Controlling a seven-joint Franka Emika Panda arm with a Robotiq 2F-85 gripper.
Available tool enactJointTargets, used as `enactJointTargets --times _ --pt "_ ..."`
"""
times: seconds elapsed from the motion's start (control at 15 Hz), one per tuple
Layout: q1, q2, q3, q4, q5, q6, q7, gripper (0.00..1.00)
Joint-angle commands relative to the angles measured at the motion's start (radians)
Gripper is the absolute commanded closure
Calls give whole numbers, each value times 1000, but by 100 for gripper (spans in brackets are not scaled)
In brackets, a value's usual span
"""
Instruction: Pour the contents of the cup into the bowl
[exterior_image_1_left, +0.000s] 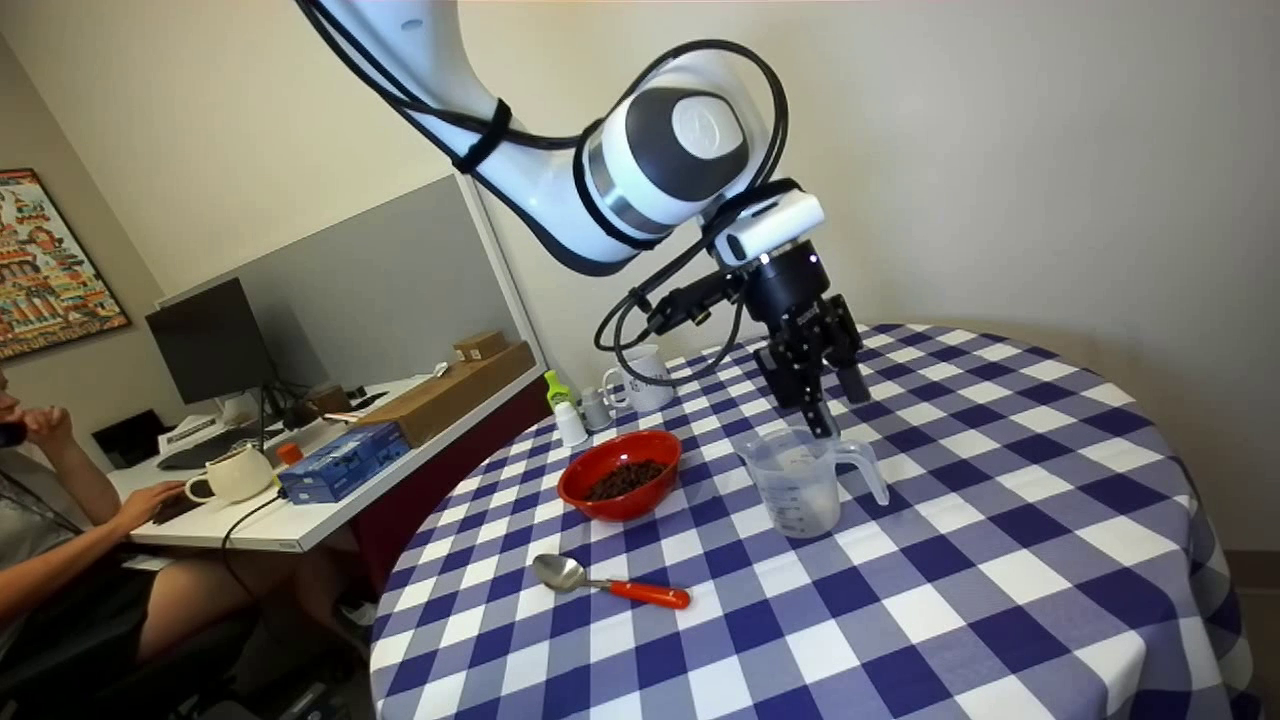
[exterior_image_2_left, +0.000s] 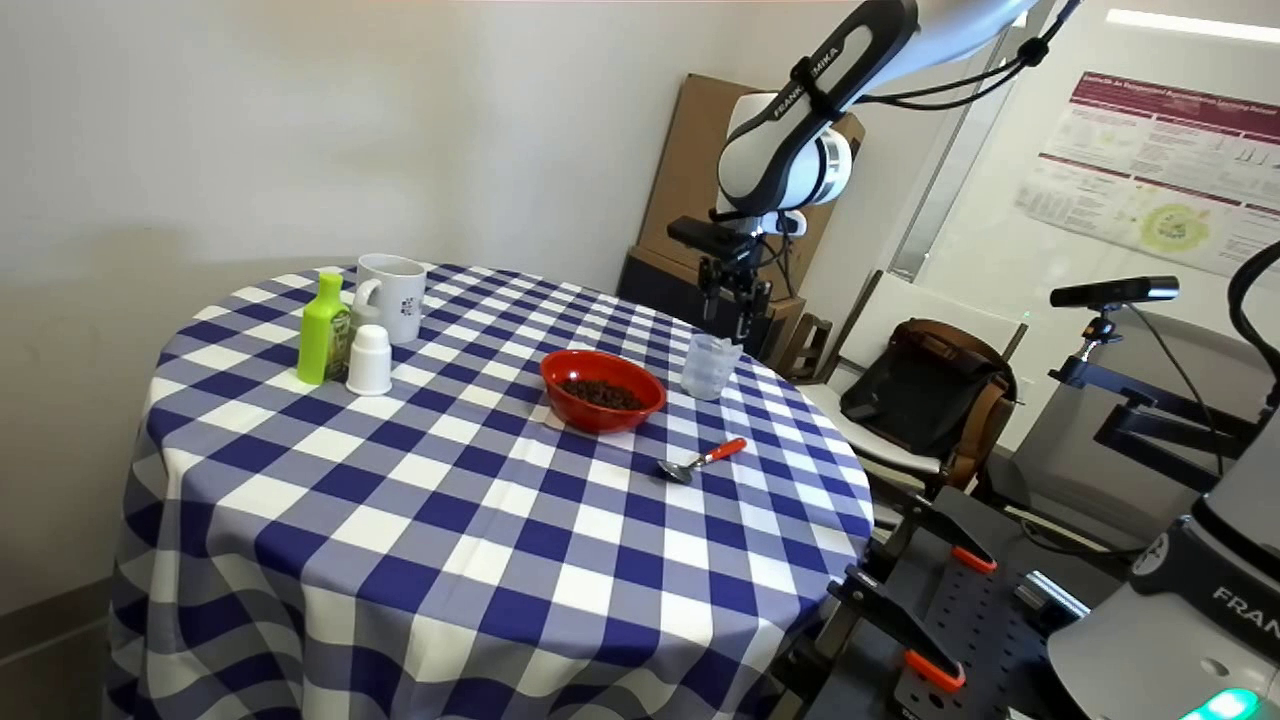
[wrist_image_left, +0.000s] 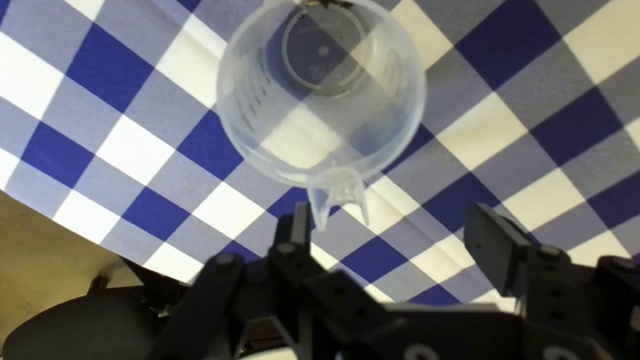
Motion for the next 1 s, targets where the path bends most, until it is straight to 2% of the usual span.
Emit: enactJointTargets --times 0.0,0.2,0.53,0.93 --pt "-12 -156 49 -47 17 15 -134 0" --pt "15 -280 81 -79 -8 -27 -241 0" --pt "45 -454 193 -169 22 -68 -411 0" --pt "86 -653 327 -391 125 -49 -629 0"
